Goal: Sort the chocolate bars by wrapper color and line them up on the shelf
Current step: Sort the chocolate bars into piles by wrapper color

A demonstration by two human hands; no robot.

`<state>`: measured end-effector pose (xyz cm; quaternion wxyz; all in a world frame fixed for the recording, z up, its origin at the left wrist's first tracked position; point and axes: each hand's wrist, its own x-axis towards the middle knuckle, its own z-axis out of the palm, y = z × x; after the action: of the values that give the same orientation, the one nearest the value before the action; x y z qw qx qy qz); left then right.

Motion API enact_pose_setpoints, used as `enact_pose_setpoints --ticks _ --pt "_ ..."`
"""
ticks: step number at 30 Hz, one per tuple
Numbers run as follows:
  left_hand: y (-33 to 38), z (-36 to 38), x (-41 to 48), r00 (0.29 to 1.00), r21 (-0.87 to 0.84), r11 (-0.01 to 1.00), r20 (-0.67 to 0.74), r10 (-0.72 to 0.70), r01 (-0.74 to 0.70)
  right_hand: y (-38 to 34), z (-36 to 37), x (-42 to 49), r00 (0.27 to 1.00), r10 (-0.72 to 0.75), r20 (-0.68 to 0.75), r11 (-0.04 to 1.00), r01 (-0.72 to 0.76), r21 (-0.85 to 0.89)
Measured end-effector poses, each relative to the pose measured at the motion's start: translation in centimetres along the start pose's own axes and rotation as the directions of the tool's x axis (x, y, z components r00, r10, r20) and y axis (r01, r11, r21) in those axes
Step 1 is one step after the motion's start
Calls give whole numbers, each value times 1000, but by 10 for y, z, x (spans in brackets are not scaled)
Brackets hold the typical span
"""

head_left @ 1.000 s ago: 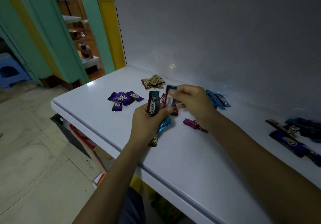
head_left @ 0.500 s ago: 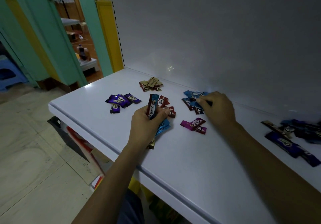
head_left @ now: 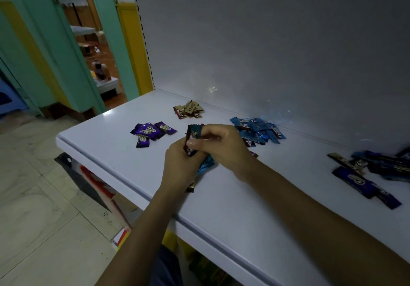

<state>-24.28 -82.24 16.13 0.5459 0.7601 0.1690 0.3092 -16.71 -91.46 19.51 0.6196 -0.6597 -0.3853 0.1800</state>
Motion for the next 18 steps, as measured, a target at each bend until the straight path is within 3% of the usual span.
enact_pose_setpoints --ticks 2,4,8,11,15,18 --pt "2 0 -1 1000 -28 1000 11 11 -11 -2 -7 2 995 67 -80 992 -58 112" --pt "4 0 -1 1000 -49 999 13 -20 21 1 -22 8 961 122 -248 988 -95 118" --pt "4 0 -1 998 -67 996 5 -57 57 31 -70 14 815 -101 -571 961 -69 -269" --pt "3 1 -1 999 -48 998 -2 -46 46 56 -102 5 783 -231 -577 850 -126 -511" --pt "2 2 0 999 -37 998 -17 -45 44 73 -109 5 883 -156 -442 725 -202 -658" --pt "0 2 2 998 -22 999 -32 -45 44 74 -107 7 902 -157 -403 625 -225 -748"
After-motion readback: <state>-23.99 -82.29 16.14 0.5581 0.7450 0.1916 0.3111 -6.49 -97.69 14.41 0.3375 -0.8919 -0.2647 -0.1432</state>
